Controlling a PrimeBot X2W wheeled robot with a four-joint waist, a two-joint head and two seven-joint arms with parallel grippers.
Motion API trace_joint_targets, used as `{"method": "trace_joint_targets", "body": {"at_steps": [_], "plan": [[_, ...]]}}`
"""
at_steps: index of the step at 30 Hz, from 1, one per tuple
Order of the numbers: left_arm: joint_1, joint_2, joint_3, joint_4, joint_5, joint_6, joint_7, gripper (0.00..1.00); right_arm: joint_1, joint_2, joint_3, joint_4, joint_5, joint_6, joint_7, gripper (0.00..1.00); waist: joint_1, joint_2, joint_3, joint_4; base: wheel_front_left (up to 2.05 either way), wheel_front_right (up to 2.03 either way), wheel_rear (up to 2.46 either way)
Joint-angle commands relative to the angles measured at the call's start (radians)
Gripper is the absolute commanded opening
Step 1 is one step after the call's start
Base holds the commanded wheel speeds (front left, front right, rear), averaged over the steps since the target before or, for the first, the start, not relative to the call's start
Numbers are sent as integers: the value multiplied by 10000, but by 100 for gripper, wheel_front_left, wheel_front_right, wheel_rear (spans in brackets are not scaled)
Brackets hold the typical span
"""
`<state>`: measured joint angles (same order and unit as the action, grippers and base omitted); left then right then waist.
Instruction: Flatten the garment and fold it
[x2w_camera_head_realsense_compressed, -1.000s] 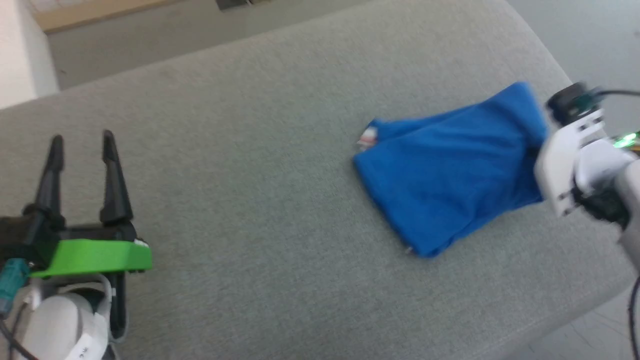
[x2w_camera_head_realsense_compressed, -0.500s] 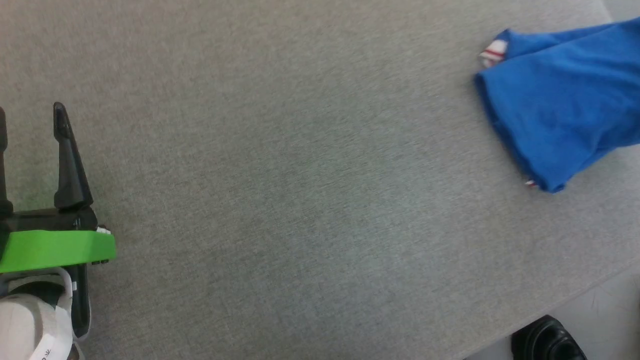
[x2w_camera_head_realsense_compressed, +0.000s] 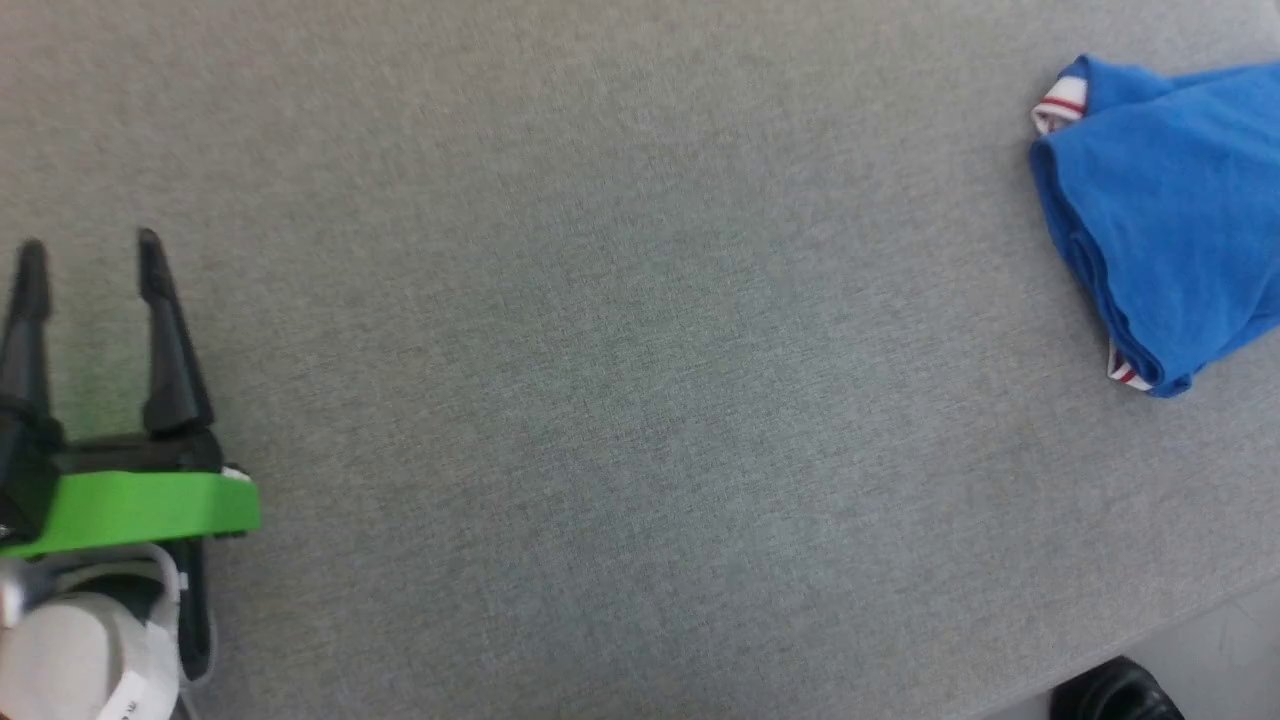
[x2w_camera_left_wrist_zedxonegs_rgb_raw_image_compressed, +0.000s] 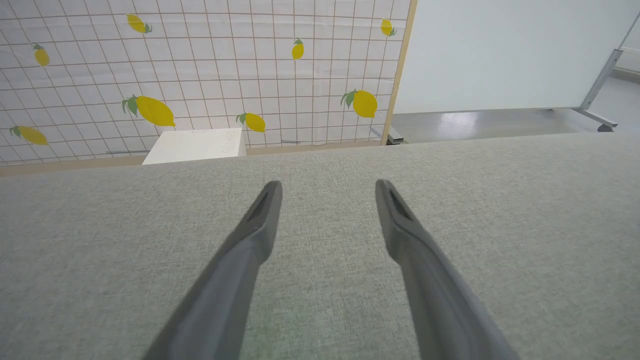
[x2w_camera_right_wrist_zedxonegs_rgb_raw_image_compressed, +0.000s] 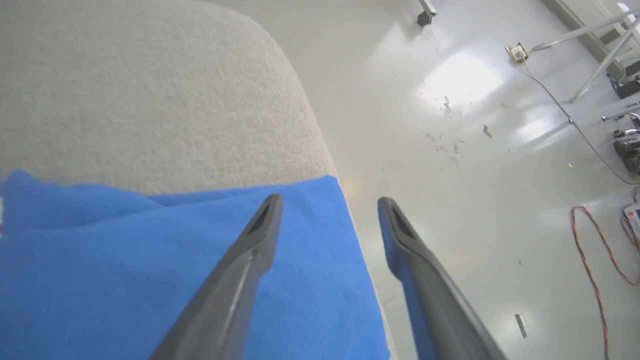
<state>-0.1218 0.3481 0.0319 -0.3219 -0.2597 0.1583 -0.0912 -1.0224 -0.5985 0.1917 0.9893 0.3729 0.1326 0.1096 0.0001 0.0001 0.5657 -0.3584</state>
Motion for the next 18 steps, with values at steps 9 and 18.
{"method": "trace_joint_targets", "body": {"at_steps": [9, 18], "plan": [[325, -841, -110, 1336, -748, -186, -1182, 100, 891, 714, 195, -3607, 1975, -19, -1734, 100, -1, -1, -2814, 1161, 0, 0, 0], [487, -1308, -104, 1970, -1022, -202, -1519, 100, 3136, 2558, -510, -6654, 1828, -19, -3115, 100, -1, -1, -4151, 2350, 0, 0, 0]]}}
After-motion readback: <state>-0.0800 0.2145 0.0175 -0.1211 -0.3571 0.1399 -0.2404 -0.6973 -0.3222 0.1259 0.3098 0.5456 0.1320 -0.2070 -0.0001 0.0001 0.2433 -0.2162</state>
